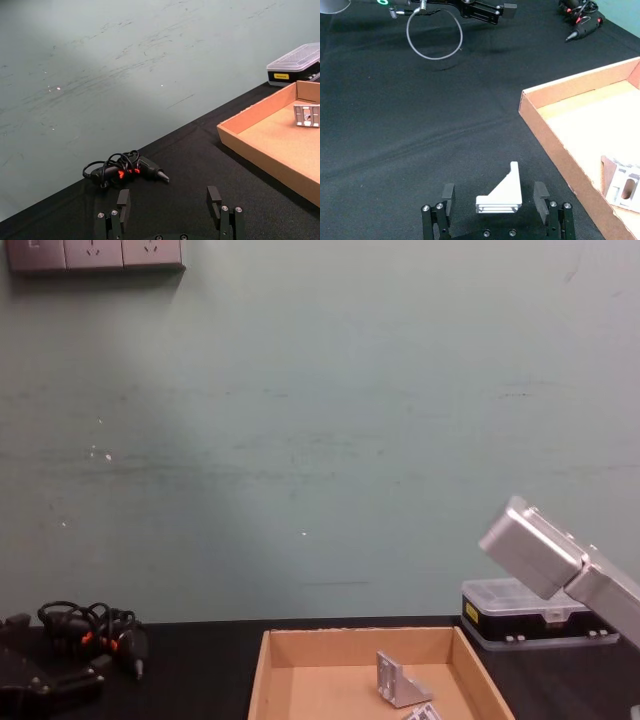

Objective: Use one hand to pick up the angle iron from the table and place it into the box.

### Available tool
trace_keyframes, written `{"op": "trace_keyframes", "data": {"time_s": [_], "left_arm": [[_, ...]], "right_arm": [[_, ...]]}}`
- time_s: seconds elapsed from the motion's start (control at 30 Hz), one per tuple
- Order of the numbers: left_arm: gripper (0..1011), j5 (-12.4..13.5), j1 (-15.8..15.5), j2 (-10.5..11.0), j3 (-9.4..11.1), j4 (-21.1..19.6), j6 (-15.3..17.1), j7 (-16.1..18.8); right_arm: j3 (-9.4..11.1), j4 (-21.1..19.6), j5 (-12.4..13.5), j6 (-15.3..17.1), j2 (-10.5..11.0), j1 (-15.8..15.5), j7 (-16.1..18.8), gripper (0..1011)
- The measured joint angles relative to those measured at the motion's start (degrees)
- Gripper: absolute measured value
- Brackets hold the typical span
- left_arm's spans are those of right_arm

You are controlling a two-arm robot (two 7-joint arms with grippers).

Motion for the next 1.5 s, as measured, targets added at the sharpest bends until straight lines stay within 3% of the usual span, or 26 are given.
{"op": "trace_keyframes", "data": {"time_s": [0.63, 0.97, 1.17, 1.5], "left_arm": [[1000, 0.0, 0.0, 0.0, 0.0, 0.0, 0.0, 0.0], [1000, 0.0, 0.0, 0.0, 0.0, 0.0, 0.0, 0.0], [1000, 0.0, 0.0, 0.0, 0.0, 0.0, 0.0, 0.0], [1000, 0.0, 0.0, 0.0, 0.0, 0.0, 0.0, 0.0]], "right_arm": [[-0.28, 2.65, -0.03, -0.29, -1.49, 0.92, -0.06, 995], [-0.69, 3.28, -0.3, -0.53, -1.8, 1.46, 0.34, 765], [-0.67, 3.45, -0.42, -0.72, -1.97, 1.5, 0.28, 551], [-0.22, 3.29, -0.22, -0.6, -2.04, 1.26, 0.01, 514]]}}
